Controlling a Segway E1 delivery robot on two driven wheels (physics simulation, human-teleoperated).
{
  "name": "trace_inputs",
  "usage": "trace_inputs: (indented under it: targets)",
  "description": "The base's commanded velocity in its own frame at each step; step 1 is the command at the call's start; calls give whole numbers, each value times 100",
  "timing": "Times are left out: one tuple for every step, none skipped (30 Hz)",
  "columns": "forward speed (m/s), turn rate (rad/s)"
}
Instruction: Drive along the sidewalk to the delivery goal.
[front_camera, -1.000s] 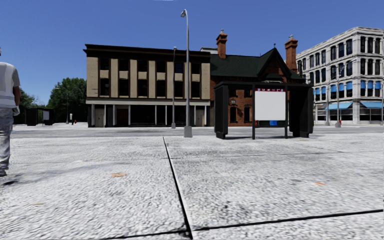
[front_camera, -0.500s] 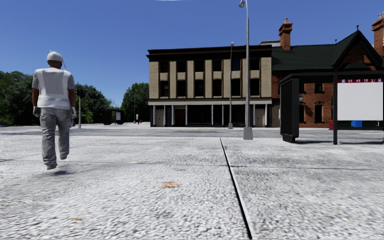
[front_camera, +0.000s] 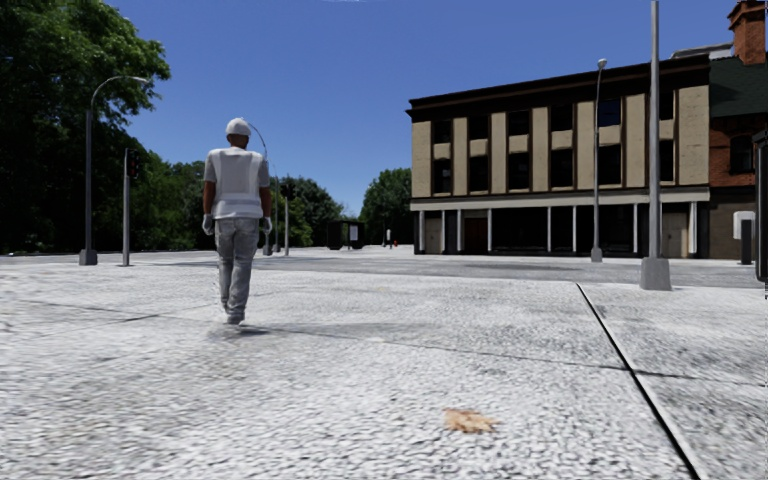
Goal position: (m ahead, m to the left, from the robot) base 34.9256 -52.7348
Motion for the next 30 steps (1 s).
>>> trace_inputs:
  targets:
    - [200, 68]
    - [200, 68]
    - [200, 68]
    - [200, 68]
    - [200, 68]
    - [200, 68]
    - [200, 68]
    - [200, 68]
    - [200, 68]
    - [200, 68]
    - [200, 68]
    - [200, 68]
    - [200, 68]
    - [200, 68]
    - [200, 68]
    - [200, 68]
    - [200, 68]
    - [200, 68]
    - [200, 68]
    - [200, 68]
    - [200, 68]
    - [200, 68]
    - [200, 68]
    - [200, 68]
    - [200, 68]
    - [200, 68]
    - [200, 68]
    - [200, 68]
    - [200, 68]
    - [200, 68]
